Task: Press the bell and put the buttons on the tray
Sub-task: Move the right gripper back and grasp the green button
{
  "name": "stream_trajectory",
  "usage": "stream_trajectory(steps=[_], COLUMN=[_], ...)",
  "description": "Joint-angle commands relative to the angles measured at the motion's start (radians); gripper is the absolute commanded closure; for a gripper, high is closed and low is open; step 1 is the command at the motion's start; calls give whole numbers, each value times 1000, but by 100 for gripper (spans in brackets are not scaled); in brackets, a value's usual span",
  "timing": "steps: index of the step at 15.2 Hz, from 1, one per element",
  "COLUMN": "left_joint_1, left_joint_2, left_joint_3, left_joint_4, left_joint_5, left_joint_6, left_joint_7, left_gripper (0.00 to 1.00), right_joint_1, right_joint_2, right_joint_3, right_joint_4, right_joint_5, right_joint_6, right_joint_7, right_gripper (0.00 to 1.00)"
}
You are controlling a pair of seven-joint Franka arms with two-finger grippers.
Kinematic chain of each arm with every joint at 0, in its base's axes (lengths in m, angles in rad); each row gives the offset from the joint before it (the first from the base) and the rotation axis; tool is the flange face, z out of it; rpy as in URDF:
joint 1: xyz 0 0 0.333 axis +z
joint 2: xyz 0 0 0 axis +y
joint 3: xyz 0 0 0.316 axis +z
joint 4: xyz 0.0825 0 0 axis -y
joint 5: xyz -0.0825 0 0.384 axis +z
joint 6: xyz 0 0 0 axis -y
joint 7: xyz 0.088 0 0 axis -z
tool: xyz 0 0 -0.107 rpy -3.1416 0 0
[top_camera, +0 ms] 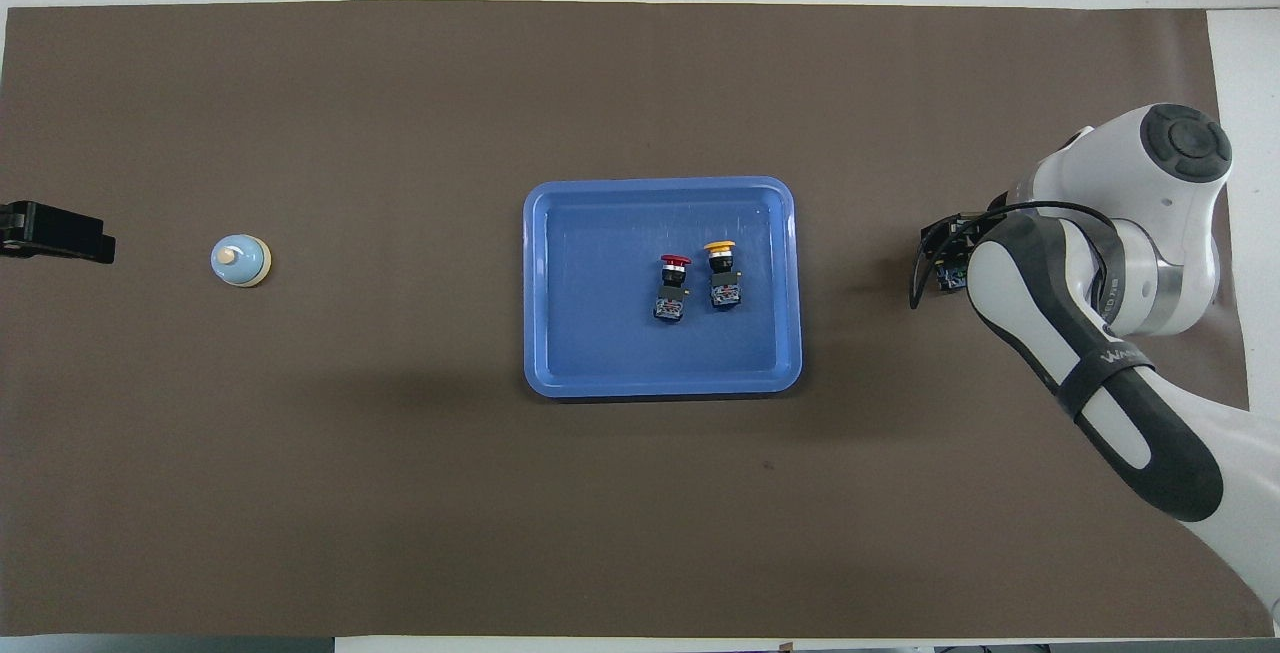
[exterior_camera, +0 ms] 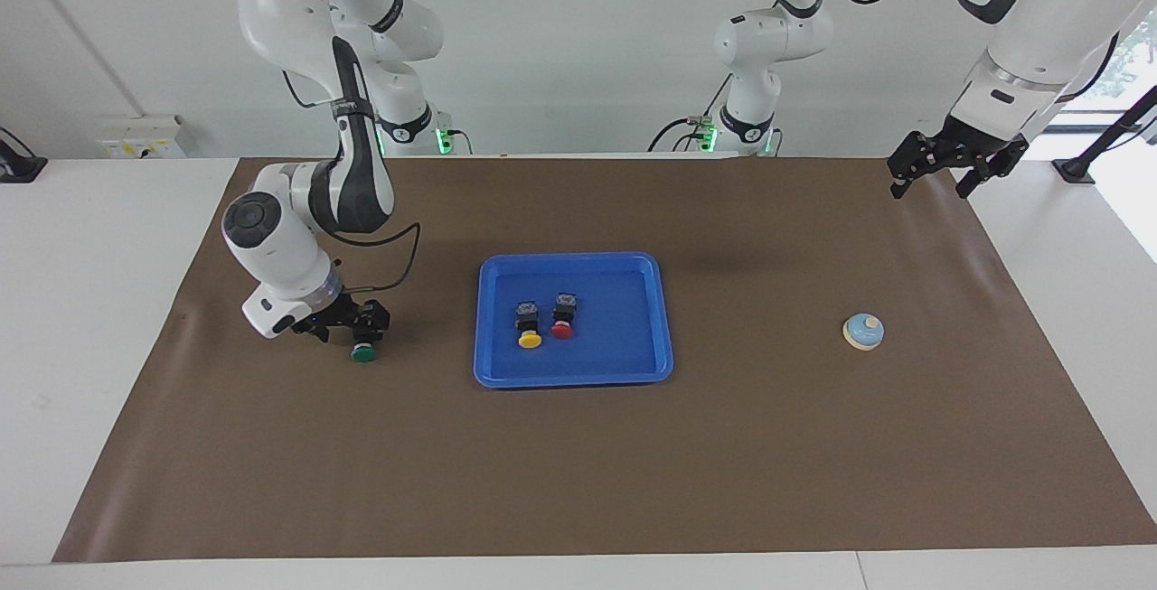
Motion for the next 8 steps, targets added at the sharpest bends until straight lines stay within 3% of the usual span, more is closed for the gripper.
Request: stream_trajectory(steps=[1, 5, 8], left_joint_1=[-1, -1, -1], left_joint_2=[-24, -24, -24], left_joint_3=[6, 6, 6], left_joint_4=[-26, -26, -26], left_joint_5=[-7, -7, -7], left_joint_6=[5, 5, 6], left_joint_7=[7, 7, 7], left_gripper=[0, 0, 0], right_joint_1=[0, 1, 1], right_joint_2=[-38, -40, -40], right_joint_3=[11, 11, 11], right_joint_4=[-68, -99, -99], right_joint_5=[8, 8, 8], right_joint_6=[28, 68, 68], right_joint_7=[44, 0, -48], right_gripper=[0, 4, 25])
